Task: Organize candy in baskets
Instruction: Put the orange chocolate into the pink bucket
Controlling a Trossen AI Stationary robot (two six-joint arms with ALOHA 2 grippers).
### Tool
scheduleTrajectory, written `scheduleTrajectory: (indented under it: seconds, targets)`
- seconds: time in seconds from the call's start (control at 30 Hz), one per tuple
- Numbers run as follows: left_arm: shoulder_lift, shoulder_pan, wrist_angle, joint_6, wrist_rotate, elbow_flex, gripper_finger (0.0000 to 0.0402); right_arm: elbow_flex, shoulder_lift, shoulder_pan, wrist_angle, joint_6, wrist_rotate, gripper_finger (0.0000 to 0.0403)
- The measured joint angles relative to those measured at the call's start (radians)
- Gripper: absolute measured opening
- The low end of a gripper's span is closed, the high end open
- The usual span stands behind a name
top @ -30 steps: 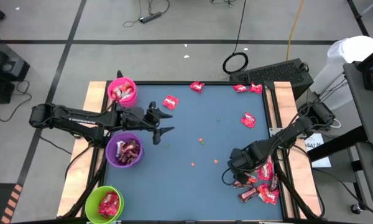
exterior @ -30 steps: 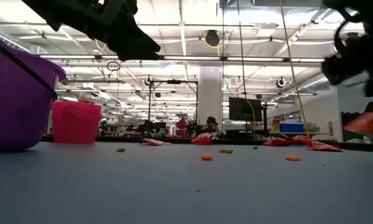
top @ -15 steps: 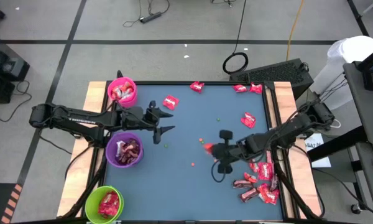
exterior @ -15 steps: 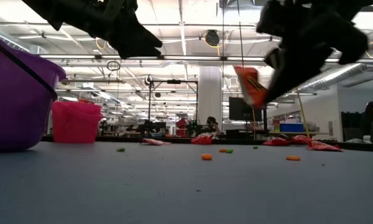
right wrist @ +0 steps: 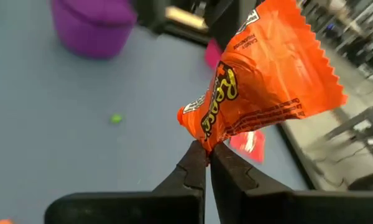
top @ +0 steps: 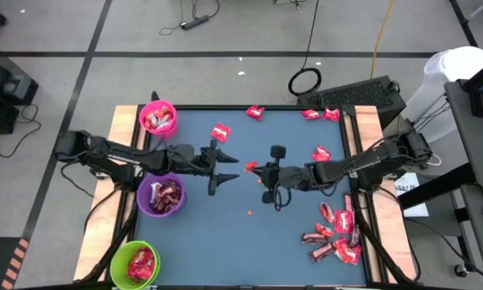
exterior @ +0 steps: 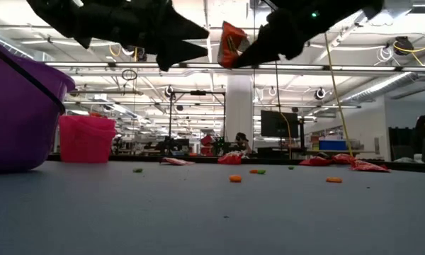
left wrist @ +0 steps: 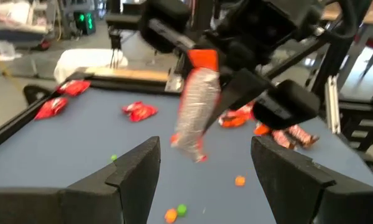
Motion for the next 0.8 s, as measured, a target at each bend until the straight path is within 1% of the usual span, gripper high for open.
scheduleTrajectory:
  seconds: [0.13,0.23,0.3,0.47,0.53,0.6,0.7,0.8]
  targets:
    - [0.05,-0.002,0.104,-0.04,0.0,0.0,0.0255,0.0,0.0,-0.027,0.077,-0.047,-0.08,0.0008]
    - [0.073,0.001,0.134,-0.05,-0.024,0.004,0.0255,0.0,0.001,-0.041,0.111,-0.048,-0.128,0.0008]
    - [0.085,0.001,0.133,-0.05,-0.042,0.014,0.0255,0.0,0.012,-0.044,0.138,-0.048,-0.137,0.0008]
    - [0.108,0.0,0.128,-0.052,-0.047,0.041,0.0248,0.0,0.049,-0.047,0.186,-0.067,-0.155,0.0008]
    - [0.11,0.0,0.128,-0.051,-0.046,0.045,0.0231,0.0,0.05,-0.047,0.186,-0.067,-0.155,0.0008]
    - [0.11,0.0,0.128,-0.051,-0.045,0.045,0.0205,0.0,0.05,-0.047,0.201,-0.058,-0.153,0.0008]
    - [0.11,0.0,0.128,-0.046,-0.039,0.045,0.0155,0.0,0.05,-0.047,0.215,-0.043,-0.152,0.0015]
    - [0.11,0.0,0.127,-0.024,-0.031,0.045,0.0103,0.0,0.05,-0.047,0.212,-0.039,-0.151,0.0039]
